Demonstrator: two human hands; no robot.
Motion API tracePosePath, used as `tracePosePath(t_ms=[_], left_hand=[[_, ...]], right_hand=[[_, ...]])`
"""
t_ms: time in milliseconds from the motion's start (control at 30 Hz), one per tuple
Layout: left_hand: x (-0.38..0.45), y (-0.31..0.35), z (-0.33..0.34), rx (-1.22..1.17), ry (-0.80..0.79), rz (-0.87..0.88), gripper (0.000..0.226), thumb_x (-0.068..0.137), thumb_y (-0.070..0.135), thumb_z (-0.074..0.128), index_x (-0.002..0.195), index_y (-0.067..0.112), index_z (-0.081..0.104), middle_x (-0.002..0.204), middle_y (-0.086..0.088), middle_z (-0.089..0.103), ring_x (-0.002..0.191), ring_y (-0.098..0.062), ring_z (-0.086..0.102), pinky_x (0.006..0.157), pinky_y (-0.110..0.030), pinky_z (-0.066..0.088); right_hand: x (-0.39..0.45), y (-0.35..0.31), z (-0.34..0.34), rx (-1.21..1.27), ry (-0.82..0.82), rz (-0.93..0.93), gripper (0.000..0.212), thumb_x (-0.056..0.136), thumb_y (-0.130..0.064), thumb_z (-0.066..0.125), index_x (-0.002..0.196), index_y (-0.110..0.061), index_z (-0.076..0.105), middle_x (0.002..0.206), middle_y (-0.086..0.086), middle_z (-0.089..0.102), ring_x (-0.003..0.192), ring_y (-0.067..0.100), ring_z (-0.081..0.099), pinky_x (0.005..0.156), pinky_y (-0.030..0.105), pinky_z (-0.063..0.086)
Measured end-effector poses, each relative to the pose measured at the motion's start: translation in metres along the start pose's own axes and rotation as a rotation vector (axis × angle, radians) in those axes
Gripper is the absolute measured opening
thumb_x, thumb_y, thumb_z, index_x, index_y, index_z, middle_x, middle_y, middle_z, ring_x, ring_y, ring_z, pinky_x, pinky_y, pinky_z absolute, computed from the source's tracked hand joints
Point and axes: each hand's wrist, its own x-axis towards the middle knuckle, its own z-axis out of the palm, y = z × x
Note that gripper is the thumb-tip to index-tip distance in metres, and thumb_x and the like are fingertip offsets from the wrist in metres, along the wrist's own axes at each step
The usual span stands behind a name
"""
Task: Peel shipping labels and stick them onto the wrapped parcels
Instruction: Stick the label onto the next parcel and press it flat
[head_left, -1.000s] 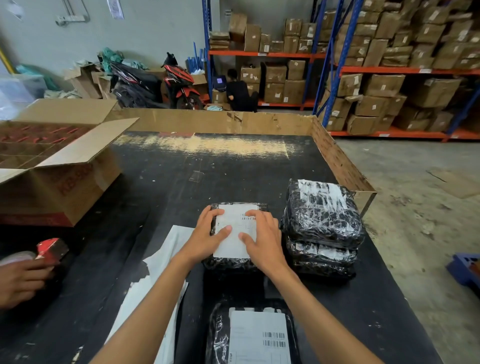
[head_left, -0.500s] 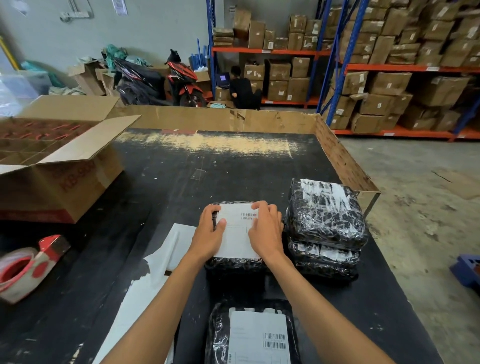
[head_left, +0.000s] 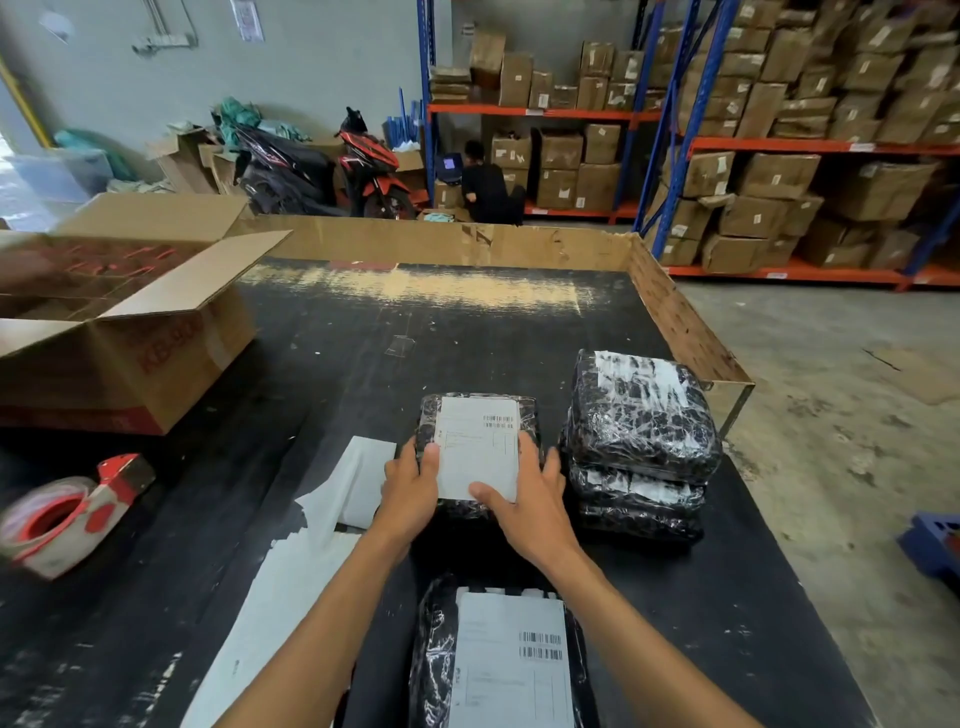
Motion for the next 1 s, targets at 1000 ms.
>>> tracePosePath(t_ms=[1000], left_hand=[[-0.166, -0.033, -0.037, -0.120, -0.215, 0.084, 0.053, 0.097, 0.048, 0.049, 0.144, 0.033, 0.028, 0.149, 0.005, 0.038, 0.131, -0.016, 0.045, 0.111, -0.041, 0.038]], right_hand=[[-0.183, -0.001, -0.050, 0.087, 0.123, -0.122, 0.075, 0.059, -0.053, 0.088, 0.126, -0.038, 0.058, 0.114, -0.018, 0.051, 0.112, -0.001, 0.049, 0.094, 0.028, 0.042]])
